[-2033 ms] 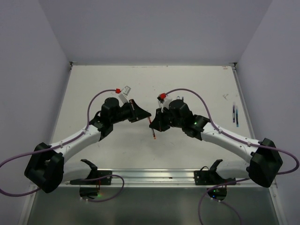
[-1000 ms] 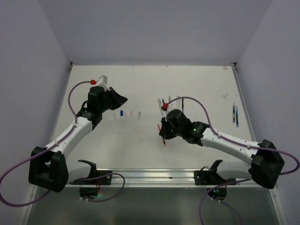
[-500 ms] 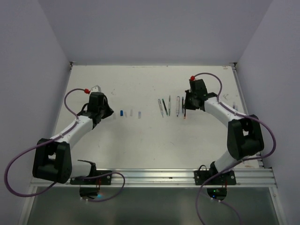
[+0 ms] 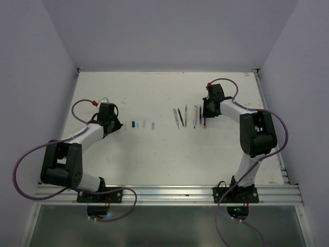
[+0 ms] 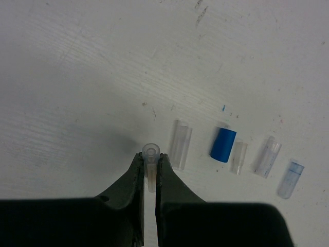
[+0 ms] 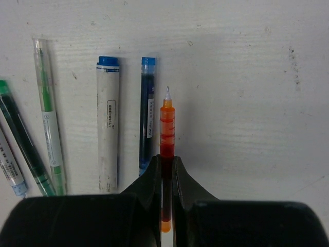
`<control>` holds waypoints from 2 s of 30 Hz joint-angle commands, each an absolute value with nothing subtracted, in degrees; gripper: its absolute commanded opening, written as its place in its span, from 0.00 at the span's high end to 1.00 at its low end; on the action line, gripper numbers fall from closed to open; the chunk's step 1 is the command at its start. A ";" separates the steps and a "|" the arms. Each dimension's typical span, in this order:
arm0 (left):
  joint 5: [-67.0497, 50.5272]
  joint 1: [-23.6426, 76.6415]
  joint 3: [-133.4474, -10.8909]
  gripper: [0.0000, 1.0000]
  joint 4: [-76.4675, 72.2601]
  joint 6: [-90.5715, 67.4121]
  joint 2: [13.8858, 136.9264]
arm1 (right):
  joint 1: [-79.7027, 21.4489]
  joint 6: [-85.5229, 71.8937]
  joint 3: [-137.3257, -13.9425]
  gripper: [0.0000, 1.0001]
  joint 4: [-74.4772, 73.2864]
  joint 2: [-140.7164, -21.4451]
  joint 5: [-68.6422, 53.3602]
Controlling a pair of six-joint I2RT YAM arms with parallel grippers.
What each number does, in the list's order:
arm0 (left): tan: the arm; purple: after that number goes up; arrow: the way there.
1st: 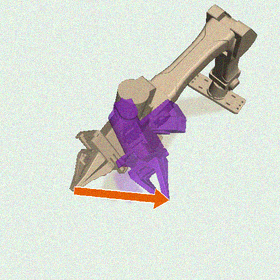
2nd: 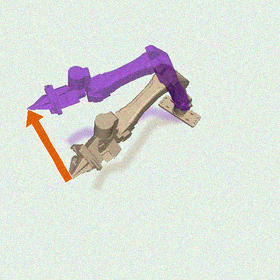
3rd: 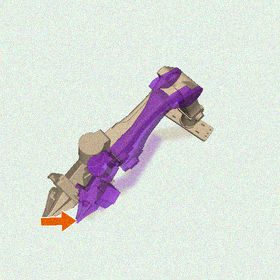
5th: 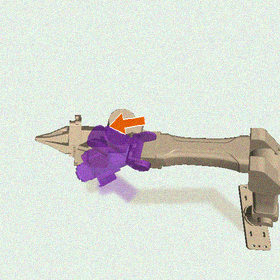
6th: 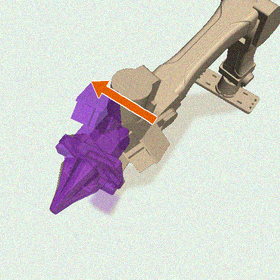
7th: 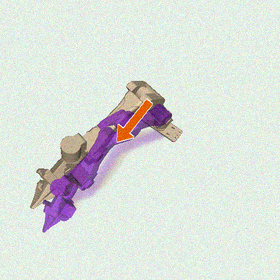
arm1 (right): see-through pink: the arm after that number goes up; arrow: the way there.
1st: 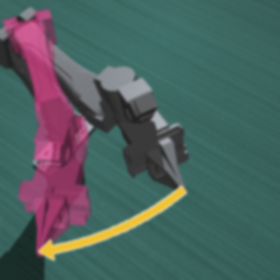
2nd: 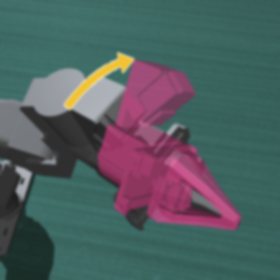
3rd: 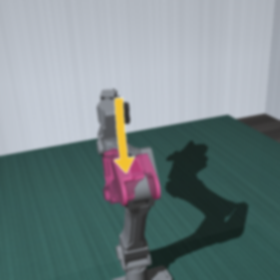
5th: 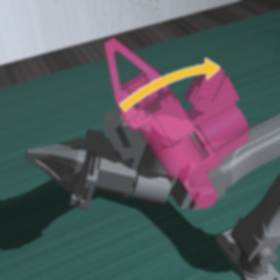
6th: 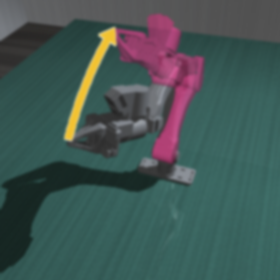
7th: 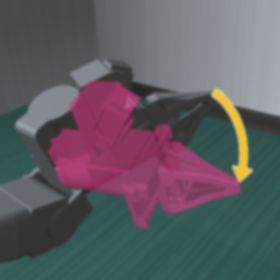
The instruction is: Open the pen caps
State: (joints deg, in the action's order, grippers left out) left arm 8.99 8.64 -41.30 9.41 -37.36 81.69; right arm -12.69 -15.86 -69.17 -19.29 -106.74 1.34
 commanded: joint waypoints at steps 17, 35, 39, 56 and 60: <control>4.57 8.17 -41.04 0.96 -1.05 -37.27 90.17 | -12.04 -15.38 -71.89 1.00 -15.12 -109.69 -1.58; 7.38 8.17 -38.50 0.61 -0.18 -38.32 87.36 | -11.95 -15.12 -72.07 0.86 -15.73 -109.60 -1.85; 7.38 8.17 -38.32 0.58 -0.26 -38.15 86.66 | -11.95 -15.20 -71.89 0.81 -15.56 -109.34 -1.67; 3.96 8.17 -36.65 0.57 5.27 -38.41 70.69 | -11.95 -15.20 -70.67 0.66 -16.87 -101.43 -0.70; 0.27 8.26 -35.42 0.57 5.36 -38.67 66.01 | -11.87 -15.03 -69.35 0.64 -18.37 -97.39 -0.18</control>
State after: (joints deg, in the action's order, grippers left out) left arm 3.27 8.62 -36.56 4.62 -38.35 69.23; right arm -12.29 -15.53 -69.93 -17.50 -102.43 -0.97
